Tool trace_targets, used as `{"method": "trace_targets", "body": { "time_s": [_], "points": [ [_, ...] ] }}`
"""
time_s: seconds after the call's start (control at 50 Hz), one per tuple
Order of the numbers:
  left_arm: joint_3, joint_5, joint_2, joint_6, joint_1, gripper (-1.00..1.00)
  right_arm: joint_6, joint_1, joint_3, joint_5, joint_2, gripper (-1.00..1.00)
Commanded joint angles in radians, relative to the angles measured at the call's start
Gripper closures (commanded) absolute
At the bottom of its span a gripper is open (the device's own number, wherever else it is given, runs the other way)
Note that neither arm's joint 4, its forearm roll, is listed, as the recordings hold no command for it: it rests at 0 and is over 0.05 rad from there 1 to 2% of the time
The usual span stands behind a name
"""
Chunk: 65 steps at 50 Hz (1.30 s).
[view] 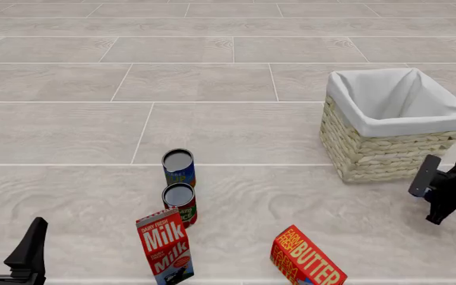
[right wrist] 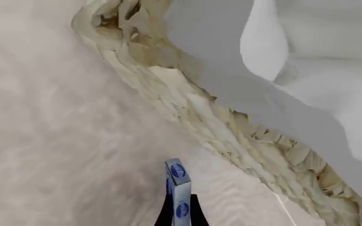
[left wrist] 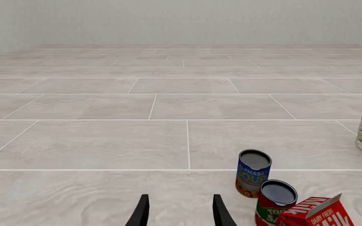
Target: Pick the cream cheese and place it in the basket.
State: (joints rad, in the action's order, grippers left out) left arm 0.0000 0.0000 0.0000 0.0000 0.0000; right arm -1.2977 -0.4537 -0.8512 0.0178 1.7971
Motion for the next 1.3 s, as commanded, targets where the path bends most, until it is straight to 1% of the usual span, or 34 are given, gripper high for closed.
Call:
{"method": "trace_targets", "body": {
  "time_s": [0.02, 0.12, 0.16, 0.24, 0.36, 0.44, 0.66, 0.9, 1.0, 1.06, 1.08, 1.12, 1.16, 1.26, 1.3],
  "points": [
    [0.0, 0.0, 0.0, 0.0, 0.0, -1.0, -0.001, 0.032, 0.033, -0.002, -0.076, 1.0],
    [0.0, 0.0, 0.0, 0.0, 0.0, -1.0, 0.001, 0.036, 0.056, 0.003, -0.127, 1.0],
    [0.0, 0.0, 0.0, 0.0, 0.0, -1.0, -0.009, 0.039, 0.074, -0.009, -0.144, 1.0],
    [0.0, 0.0, 0.0, 0.0, 0.0, -1.0, 0.006, 0.048, 0.078, 0.006, -0.171, 1.0],
    [0.0, 0.0, 0.0, 0.0, 0.0, -1.0, -0.008, 0.057, 0.111, 0.022, -0.22, 1.0],
    [0.0, 0.0, 0.0, 0.0, 0.0, -1.0, -0.032, 0.068, 0.146, 0.016, -0.265, 1.0],
    [0.0, 0.0, 0.0, 0.0, 0.0, -1.0, -0.038, 0.115, 0.195, 0.046, -0.369, 1.0],
    [0.0, 0.0, 0.0, 0.0, 0.0, -1.0, -0.045, 0.136, 0.277, 0.076, -0.476, 1.0],
    [0.0, 0.0, 0.0, 0.0, 0.0, -1.0, -0.021, 0.165, 0.284, 0.141, -0.571, 1.0],
    [0.0, 0.0, 0.0, 0.0, 0.0, -1.0, -0.027, 0.169, 0.301, 0.154, -0.604, 1.0],
    [0.0, 0.0, 0.0, 0.0, 0.0, -1.0, -0.037, 0.178, 0.322, 0.167, -0.642, 1.0],
    [0.0, 0.0, 0.0, 0.0, 0.0, -1.0, -0.038, 0.176, 0.322, 0.173, -0.652, 1.0],
    [0.0, 0.0, 0.0, 0.0, 0.0, -1.0, -0.041, 0.19, 0.329, 0.212, -0.703, 1.0],
    [0.0, 0.0, 0.0, 0.0, 0.0, -1.0, -0.047, 0.204, 0.317, 0.272, -0.782, 1.0],
    [0.0, 0.0, 0.0, 0.0, 0.0, -1.0, -0.039, 0.215, 0.308, 0.299, -0.809, 1.0]
  ]
}}
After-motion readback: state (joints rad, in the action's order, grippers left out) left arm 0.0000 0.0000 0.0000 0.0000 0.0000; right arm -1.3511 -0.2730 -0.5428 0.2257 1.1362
